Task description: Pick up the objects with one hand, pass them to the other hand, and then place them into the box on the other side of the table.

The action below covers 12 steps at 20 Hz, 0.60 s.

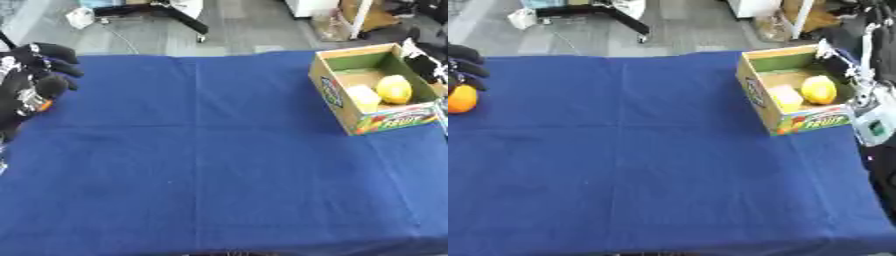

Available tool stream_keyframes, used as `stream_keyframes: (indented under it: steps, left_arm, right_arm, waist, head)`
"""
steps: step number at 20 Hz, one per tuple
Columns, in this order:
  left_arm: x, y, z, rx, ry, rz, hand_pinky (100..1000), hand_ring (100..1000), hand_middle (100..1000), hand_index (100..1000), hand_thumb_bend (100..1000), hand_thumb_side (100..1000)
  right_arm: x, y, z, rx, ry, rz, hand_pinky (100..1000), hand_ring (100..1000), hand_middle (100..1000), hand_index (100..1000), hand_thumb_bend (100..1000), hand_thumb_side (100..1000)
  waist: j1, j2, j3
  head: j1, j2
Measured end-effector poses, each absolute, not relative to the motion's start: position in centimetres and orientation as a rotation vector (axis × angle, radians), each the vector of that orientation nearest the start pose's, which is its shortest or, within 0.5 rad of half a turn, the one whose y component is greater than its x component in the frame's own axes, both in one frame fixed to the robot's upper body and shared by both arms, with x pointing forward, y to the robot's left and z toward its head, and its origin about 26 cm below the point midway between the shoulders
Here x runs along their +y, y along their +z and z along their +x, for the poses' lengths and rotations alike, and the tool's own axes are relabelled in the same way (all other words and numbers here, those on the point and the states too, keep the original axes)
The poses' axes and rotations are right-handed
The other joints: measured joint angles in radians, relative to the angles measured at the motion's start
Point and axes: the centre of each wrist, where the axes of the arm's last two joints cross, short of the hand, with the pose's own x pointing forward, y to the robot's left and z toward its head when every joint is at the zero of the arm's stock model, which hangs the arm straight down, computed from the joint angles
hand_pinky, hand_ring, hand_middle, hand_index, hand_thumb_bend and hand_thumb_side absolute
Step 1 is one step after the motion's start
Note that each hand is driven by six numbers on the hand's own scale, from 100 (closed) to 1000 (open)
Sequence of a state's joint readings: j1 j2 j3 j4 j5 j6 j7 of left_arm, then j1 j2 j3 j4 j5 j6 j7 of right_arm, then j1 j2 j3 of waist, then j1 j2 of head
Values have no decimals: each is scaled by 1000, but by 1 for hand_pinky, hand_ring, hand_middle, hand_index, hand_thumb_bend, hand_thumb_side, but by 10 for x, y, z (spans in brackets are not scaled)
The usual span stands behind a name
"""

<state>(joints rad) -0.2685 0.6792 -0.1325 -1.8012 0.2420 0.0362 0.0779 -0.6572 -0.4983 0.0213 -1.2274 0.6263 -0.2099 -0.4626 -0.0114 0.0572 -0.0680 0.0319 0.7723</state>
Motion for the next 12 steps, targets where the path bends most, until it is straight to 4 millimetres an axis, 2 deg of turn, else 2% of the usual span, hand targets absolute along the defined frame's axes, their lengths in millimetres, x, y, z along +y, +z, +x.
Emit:
stream_keyframes:
  steps: [4, 8, 12]
  left_arm:
    - [326, 179, 323, -1920, -515, 361, 575, 616, 623, 705, 1000, 566]
    - [347, 193, 335, -1849, -579, 596, 607, 629, 643, 722, 1000, 517]
    - [377, 206, 356, -1669, -670, 882, 648, 651, 669, 750, 921, 479]
  right_arm:
    - [-303, 189, 398, -2277, 592, -1057, 832, 836, 835, 940, 100, 208]
    - [-280, 202, 375, -2381, 681, -908, 830, 829, 830, 936, 100, 211]
    - [-255, 216, 357, -2479, 789, -744, 827, 823, 826, 930, 101, 205]
  waist:
    - [0, 0, -3]
    - [0, 0, -10]
    - [0, 0, -22]
  head:
    - [45, 0]
    - [100, 0]
    - [167, 0]
